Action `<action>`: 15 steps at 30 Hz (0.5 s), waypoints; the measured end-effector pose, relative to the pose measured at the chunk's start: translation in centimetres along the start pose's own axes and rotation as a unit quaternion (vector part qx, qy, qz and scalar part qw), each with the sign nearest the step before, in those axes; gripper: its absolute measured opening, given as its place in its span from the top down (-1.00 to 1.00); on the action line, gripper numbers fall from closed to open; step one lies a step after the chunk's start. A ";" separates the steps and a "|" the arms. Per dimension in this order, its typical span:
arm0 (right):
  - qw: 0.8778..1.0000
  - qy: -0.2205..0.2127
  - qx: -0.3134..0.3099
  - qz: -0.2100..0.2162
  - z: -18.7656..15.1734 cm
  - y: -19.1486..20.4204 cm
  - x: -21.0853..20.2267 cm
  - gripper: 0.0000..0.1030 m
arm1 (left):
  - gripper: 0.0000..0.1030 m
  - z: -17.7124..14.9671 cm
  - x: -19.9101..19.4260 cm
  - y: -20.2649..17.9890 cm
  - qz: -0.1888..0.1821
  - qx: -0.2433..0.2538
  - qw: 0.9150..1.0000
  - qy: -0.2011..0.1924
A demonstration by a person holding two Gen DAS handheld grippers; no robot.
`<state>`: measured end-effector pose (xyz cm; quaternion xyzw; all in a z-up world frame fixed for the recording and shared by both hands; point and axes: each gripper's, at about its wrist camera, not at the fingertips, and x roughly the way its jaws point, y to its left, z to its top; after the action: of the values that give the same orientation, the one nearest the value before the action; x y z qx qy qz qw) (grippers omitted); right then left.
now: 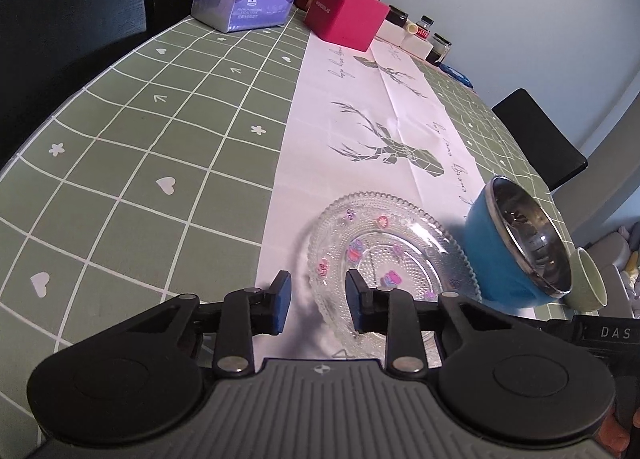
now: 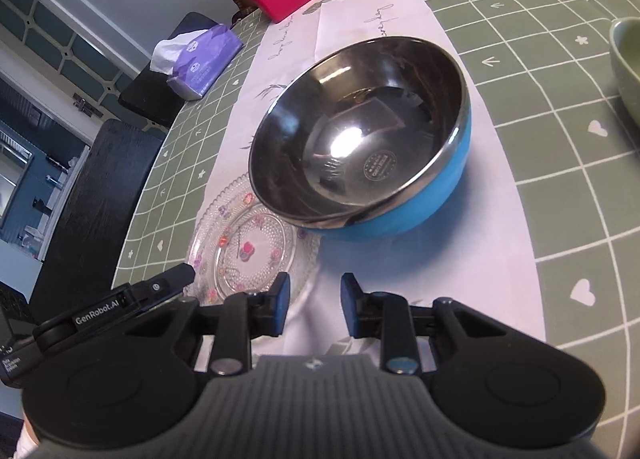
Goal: Organize plates and bowls
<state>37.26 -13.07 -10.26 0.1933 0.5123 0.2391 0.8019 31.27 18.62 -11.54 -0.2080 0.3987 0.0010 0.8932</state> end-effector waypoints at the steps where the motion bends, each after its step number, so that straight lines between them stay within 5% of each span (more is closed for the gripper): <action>1: 1.000 0.000 0.001 0.001 0.1 0.0 0.2 0.45 | 0.38 0.0 0.2 0.1 -0.001 -0.002 1.000 0.001; 7: 1.000 0.007 0.010 0.011 0.2 -0.2 1.1 0.45 | 0.47 0.2 0.6 0.5 -0.005 -0.001 1.000 -0.005; 15: 1.000 0.003 0.013 0.022 0.7 -0.5 2.1 0.78 | 0.49 0.4 1.2 0.4 -0.009 0.012 1.000 -0.014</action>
<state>38.77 -12.33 -11.74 0.2137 0.5134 0.2506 0.7924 32.34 18.91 -12.32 -0.2009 0.3845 -0.0091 0.9010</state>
